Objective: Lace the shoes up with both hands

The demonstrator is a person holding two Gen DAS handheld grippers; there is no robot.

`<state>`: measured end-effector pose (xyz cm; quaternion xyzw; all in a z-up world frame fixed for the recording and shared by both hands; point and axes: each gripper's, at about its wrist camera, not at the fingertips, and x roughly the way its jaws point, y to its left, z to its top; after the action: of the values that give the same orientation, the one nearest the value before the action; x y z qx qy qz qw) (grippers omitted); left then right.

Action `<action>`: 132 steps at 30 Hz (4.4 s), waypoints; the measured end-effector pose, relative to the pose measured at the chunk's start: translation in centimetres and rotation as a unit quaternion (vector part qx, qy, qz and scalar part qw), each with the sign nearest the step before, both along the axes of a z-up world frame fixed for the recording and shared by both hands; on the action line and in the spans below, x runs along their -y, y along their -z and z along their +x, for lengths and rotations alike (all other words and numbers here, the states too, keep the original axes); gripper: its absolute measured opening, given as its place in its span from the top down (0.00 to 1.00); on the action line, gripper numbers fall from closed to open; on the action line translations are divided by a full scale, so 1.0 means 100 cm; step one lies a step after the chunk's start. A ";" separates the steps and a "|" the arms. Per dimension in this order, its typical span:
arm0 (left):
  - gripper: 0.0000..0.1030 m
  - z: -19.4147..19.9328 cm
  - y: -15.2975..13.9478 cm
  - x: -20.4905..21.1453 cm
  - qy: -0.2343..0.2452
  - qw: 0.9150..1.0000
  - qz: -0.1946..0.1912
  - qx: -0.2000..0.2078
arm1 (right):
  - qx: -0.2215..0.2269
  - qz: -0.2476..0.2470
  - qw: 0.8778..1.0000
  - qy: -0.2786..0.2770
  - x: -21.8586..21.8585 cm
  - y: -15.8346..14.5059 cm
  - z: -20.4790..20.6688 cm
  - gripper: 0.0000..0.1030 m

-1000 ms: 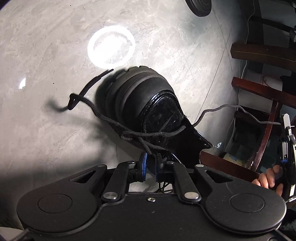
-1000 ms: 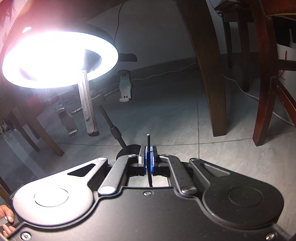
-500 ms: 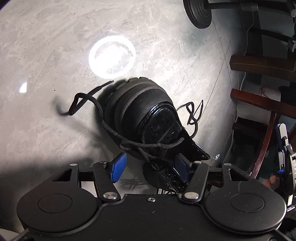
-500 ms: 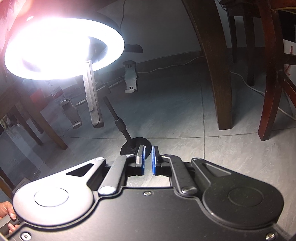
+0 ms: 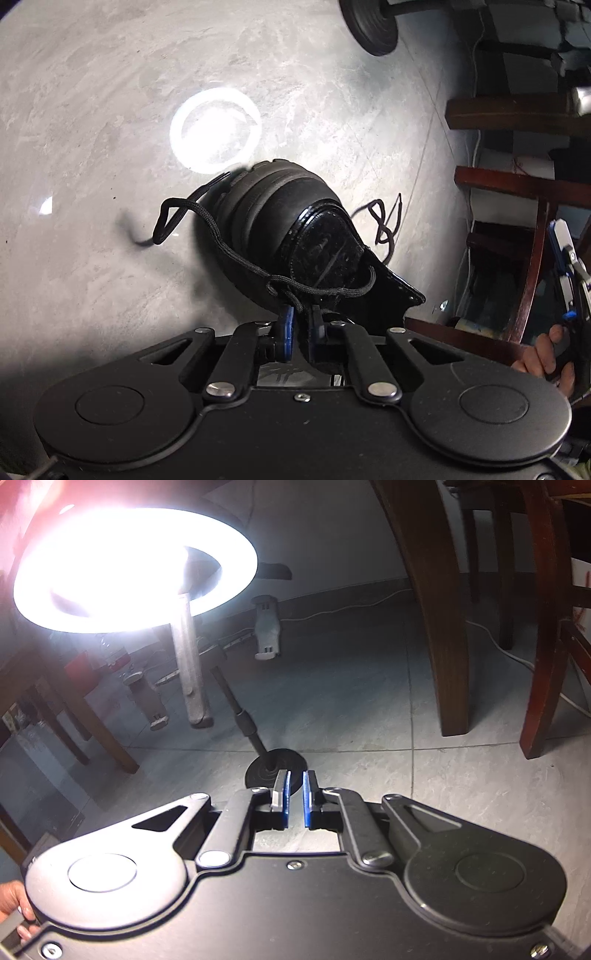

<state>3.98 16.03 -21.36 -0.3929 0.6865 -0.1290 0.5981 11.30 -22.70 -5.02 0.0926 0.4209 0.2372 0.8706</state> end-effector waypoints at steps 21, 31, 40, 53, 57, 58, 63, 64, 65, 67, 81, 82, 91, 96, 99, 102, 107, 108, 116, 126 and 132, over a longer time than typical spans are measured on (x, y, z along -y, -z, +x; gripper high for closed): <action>0.92 -0.019 -0.079 0.058 0.287 0.922 0.090 0.245 | -0.384 0.175 0.896 -0.140 -0.088 0.099 -0.026 0.56; 0.92 -0.043 -0.101 0.082 0.369 0.860 0.099 0.338 | -0.482 0.196 0.848 -0.100 -0.096 0.137 -0.038 0.42; 0.92 -0.042 -0.094 0.086 0.379 0.863 0.092 0.322 | -0.380 0.081 0.903 -0.182 -0.126 0.111 -0.042 0.52; 0.92 -0.047 -0.095 0.079 0.379 0.867 0.085 0.313 | -0.350 0.000 0.907 -0.233 -0.160 0.114 -0.045 0.69; 0.87 -0.038 -0.096 0.061 0.337 0.890 0.081 0.297 | -0.348 -0.016 0.909 -0.231 -0.158 0.122 -0.049 0.97; 0.85 -0.035 -0.097 0.056 0.326 0.896 0.077 0.291 | -0.345 -0.017 0.909 -0.233 -0.158 0.121 -0.049 0.97; 0.50 -0.011 -0.089 0.000 0.183 0.962 0.024 0.199 | -0.328 -0.019 0.912 -0.243 -0.158 0.113 -0.052 0.97; 0.50 -0.007 -0.083 -0.009 0.150 0.974 0.010 0.171 | -0.322 -0.017 0.914 -0.246 -0.157 0.108 -0.053 0.97; 0.50 -0.005 -0.076 -0.016 0.122 0.983 -0.002 0.140 | -0.315 -0.016 0.916 -0.250 -0.156 0.104 -0.054 0.97; 0.50 -0.002 -0.066 -0.022 0.088 0.990 -0.015 0.111 | -0.294 -0.017 0.920 -0.258 -0.153 0.095 -0.056 0.97; 0.50 0.003 -0.020 -0.009 -0.012 0.996 -0.090 -0.025 | -0.181 0.026 0.929 -0.322 -0.130 0.048 -0.086 0.97; 0.50 0.004 -0.019 -0.008 -0.013 0.995 -0.091 -0.024 | -0.180 0.027 0.928 -0.324 -0.130 0.046 -0.087 0.97; 0.91 0.001 -0.028 -0.011 -0.012 0.997 -0.077 0.015 | -0.148 0.009 0.922 -0.358 -0.131 0.043 -0.097 0.97; 0.92 0.002 -0.034 -0.011 0.012 0.996 -0.083 0.012 | -0.136 0.007 0.923 -0.359 -0.130 0.042 -0.099 0.97; 0.88 0.000 -0.023 -0.012 0.005 0.995 -0.088 -0.036 | -0.119 -0.004 0.920 -0.374 -0.133 0.038 -0.102 0.97; 0.66 -0.001 -0.016 -0.014 -0.002 0.995 -0.081 -0.057 | -0.115 -0.011 0.915 -0.386 -0.137 0.039 -0.107 0.97; 0.77 0.002 -0.016 -0.008 0.001 0.997 -0.072 -0.033 | -0.116 -0.012 0.913 -0.390 -0.139 0.039 -0.110 0.97; 0.92 0.003 -0.016 -0.006 0.004 0.997 -0.070 -0.029 | -0.114 -0.012 0.914 -0.390 -0.140 0.039 -0.110 0.97; 0.97 0.001 -0.039 -0.007 0.025 0.998 -0.046 0.043 | -0.118 -0.023 0.910 -0.396 -0.139 0.038 -0.114 0.82; 0.97 -0.008 -0.081 0.022 0.157 0.972 -0.042 0.168 | -0.397 0.220 0.875 -0.170 -0.056 0.090 -0.043 0.43; 0.97 -0.015 -0.099 0.039 0.214 0.953 -0.035 0.212 | -0.464 0.237 0.843 -0.133 -0.065 0.114 -0.034 0.43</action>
<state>2.53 12.09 -11.51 -0.2207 0.6070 -0.3581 0.6743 7.92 -16.17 -16.44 0.3383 0.7153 0.3721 0.4853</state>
